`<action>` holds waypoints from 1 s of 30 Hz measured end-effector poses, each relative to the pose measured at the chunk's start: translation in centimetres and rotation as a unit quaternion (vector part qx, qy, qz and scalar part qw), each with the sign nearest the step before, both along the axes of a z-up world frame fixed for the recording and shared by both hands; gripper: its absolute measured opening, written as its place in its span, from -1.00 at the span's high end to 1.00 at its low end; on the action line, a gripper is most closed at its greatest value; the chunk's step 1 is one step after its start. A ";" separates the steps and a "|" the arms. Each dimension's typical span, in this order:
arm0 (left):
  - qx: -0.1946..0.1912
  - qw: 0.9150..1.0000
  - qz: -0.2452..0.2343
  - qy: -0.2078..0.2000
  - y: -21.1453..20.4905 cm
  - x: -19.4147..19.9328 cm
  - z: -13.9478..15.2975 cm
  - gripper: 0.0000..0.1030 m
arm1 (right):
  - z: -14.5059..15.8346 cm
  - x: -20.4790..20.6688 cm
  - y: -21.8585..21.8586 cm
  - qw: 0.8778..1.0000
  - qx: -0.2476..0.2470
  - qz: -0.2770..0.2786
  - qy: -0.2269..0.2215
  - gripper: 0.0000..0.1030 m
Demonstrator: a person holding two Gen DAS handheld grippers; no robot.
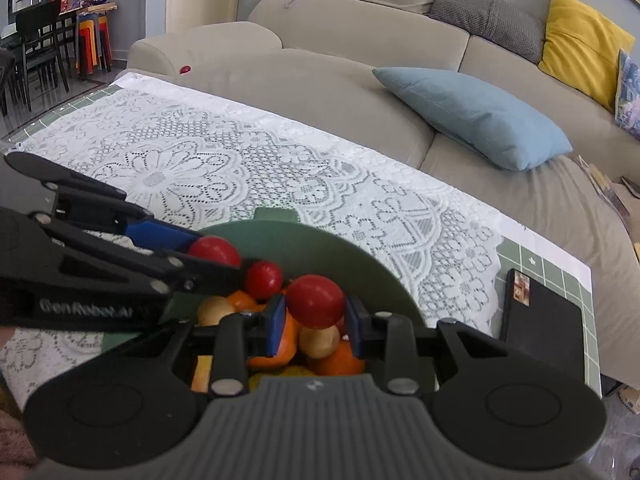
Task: Organize fruits
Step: 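Carry both red tomatoes into the green colander and open both tools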
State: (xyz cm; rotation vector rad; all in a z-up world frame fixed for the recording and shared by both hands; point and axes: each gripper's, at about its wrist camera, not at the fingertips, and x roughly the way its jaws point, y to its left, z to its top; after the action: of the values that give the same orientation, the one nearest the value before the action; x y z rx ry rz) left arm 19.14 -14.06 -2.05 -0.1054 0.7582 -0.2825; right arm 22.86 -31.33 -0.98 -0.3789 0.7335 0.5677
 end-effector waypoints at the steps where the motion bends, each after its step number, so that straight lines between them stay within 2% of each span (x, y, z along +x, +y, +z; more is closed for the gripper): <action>1: 0.001 1.000 -0.001 0.004 0.0 0.2 -0.1 0.34 | -0.2 0.3 0.1 1.000 -0.003 0.001 0.000 0.45; 10: 0.012 0.999 -0.003 0.031 -0.1 1.2 -1.0 0.33 | -2.0 2.8 0.4 1.000 0.002 0.007 0.024 0.44; 23: -0.004 0.999 -0.010 0.030 0.2 0.7 -1.1 0.32 | -2.6 2.9 1.1 1.000 -0.008 0.012 0.024 0.43; 27: -0.014 0.999 -0.007 0.031 0.5 0.6 -1.0 0.18 | -2.5 2.9 1.0 1.000 -0.011 0.012 0.025 0.40; 30: -0.027 0.999 -0.009 0.032 0.8 0.5 -0.9 0.07 | -2.4 2.8 0.9 1.000 -0.015 0.010 0.020 0.29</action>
State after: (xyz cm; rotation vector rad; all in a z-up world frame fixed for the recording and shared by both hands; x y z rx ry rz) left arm 19.61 -13.28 -2.92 -0.1588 0.8151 -0.3174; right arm 25.66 -30.45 -3.36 -0.4037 0.7785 0.5856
